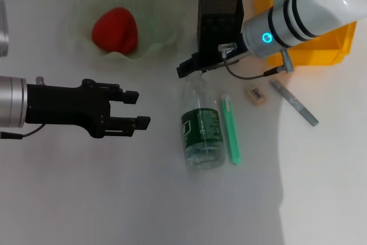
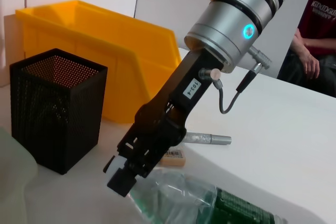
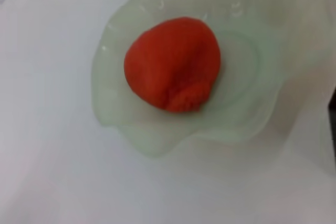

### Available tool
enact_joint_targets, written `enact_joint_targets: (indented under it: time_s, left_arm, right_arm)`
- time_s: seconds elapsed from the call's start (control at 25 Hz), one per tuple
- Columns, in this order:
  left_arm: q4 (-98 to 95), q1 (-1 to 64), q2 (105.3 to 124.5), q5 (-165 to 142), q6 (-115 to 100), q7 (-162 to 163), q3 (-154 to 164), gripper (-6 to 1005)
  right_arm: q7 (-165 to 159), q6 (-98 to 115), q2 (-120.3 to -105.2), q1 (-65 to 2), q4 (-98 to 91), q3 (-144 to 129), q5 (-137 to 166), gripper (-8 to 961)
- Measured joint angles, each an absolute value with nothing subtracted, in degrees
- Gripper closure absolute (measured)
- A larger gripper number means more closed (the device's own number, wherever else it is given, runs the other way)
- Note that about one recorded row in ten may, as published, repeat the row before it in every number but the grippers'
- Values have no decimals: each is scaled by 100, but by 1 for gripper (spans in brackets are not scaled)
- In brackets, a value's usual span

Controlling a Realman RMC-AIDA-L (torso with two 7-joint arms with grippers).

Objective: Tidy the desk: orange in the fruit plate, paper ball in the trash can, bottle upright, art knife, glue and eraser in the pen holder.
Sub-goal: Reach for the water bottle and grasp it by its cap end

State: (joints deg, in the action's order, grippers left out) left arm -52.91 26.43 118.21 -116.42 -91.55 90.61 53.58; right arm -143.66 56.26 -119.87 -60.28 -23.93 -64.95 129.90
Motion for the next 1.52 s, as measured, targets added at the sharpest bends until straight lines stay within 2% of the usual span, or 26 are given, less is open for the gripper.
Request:
enact_joint_targets:
  time_s: [0.28, 0.6, 0.84, 0.92, 1.16, 1.32, 1.52]
  left_arm:
    - [-5304, 2636, 11803, -11638, -9222, 9061, 4995, 304]
    - [-5359, 2652, 11812, -11546, -9420, 9061, 4348, 299]
    - [-5351, 2550, 11735, -10968, -9453, 8989, 4280, 296]
    - [-5357, 2534, 11726, -10911, -9454, 8987, 4275, 295]
    - [-5350, 2513, 11695, -10780, -9470, 8984, 4205, 291]
    - [-5318, 2513, 11692, -10746, -9484, 8983, 4196, 289]
    - [-5311, 2514, 11689, -10743, -9484, 9044, 4193, 286]
  right_arm:
    - [-13774, 5682, -11987, -5524, -2761, -6504, 12305, 483]
    - [-12526, 6027, -11981, -4578, -3442, -6533, 10551, 484]
    - [-10887, 6561, -11981, -3858, -3635, -6631, 8790, 485]
    - [-10689, 6620, -11982, -3805, -3601, -6631, 8609, 485]
    - [-9929, 6927, -11979, -3710, -3387, -6636, 8062, 633]
    - [-9775, 6982, -11965, -3719, -3351, -6636, 7931, 837]
    - [-9798, 6959, -11942, -3737, -3364, -6636, 7957, 911]
